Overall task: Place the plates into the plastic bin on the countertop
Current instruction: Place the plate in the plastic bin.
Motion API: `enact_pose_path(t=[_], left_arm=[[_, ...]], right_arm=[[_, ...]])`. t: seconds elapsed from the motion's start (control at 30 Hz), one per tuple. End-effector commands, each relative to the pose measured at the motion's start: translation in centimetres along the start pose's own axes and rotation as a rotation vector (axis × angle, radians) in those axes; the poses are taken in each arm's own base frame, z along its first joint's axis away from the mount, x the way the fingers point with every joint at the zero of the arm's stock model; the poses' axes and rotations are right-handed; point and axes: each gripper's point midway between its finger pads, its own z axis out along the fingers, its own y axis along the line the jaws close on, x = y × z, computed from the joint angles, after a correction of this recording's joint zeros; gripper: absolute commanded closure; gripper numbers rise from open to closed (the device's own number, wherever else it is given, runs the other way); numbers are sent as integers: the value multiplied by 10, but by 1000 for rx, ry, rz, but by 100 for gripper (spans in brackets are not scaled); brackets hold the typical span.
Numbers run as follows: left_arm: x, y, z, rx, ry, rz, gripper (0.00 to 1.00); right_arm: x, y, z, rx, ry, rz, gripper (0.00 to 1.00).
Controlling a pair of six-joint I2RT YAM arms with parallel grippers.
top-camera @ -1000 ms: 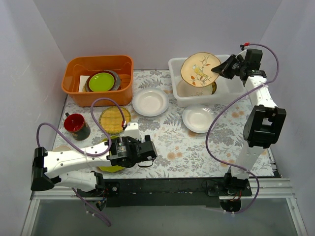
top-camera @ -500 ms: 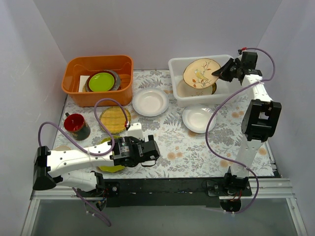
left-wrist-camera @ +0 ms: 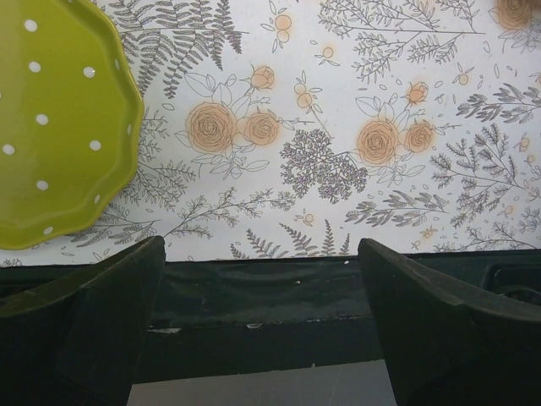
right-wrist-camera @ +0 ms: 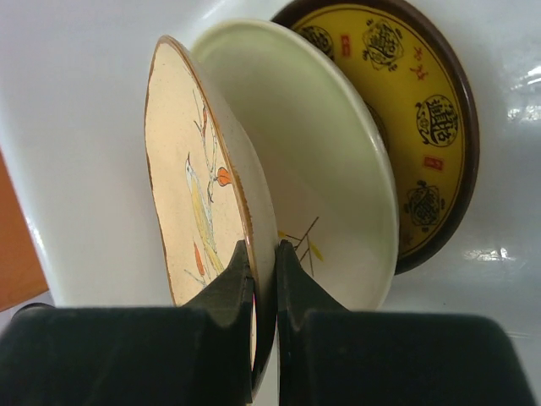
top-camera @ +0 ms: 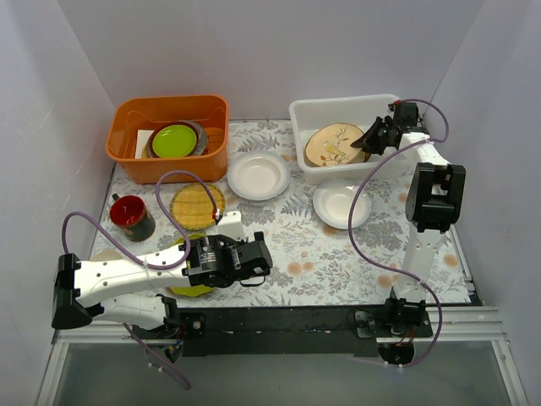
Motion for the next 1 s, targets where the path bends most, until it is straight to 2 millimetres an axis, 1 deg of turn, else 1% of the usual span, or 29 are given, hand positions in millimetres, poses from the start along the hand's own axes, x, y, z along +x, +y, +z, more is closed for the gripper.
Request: enact_pose_path(t=[0.0, 0.1, 0.17, 0.3, 0.33, 0.4, 0.43, 0.47, 0.53, 0.6, 0.63, 0.73, 0.77, 0.8, 0.83, 0.97], left_arm=[[2, -5, 0, 10, 5, -93, 2], [3, -4, 1, 5, 8, -90, 2], [3, -5, 1, 5, 9, -88, 2], [4, -6, 2, 6, 9, -79, 2], [4, -6, 2, 6, 9, -79, 2], [4, -5, 2, 1, 11, -76, 2], [5, -5, 3, -3, 14, -72, 2], [6, -4, 3, -5, 17, -72, 2], [7, -3, 3, -6, 19, -72, 2], [8, -2, 4, -6, 24, -70, 2], [8, -2, 4, -4, 25, -73, 2], [9, -2, 4, -3, 23, -74, 2], [8, -1, 4, -4, 22, -73, 2], [8, -2, 4, -4, 22, -81, 2], [8, -2, 4, -7, 22, -81, 2], [10, 1, 6, -44, 26, -67, 2]], right_arm=[[-27, 33, -7, -102, -67, -51, 99], [-25, 25, -2, -78, -62, -47, 97], [-25, 22, -1, -70, -67, -51, 94], [-19, 16, 6, -77, -51, -35, 87], [-17, 14, 7, -74, -46, -30, 83], [-14, 9, 11, -65, -35, -24, 78], [-12, 7, 12, -60, -30, -18, 74], [-11, 7, 12, -61, -31, -21, 71], [-9, 5, 12, -57, -29, -23, 61], [-10, 3, 11, -43, -34, -42, 54], [-10, 2, 10, -37, -35, -46, 48], [-12, -2, 7, -15, -42, -62, 43], [-10, -5, 6, -4, -32, -58, 42], [-13, -5, 4, 0, -37, -61, 37], [-12, -7, 4, 5, -34, -68, 35], [-10, -16, 0, 50, -26, -84, 29]])
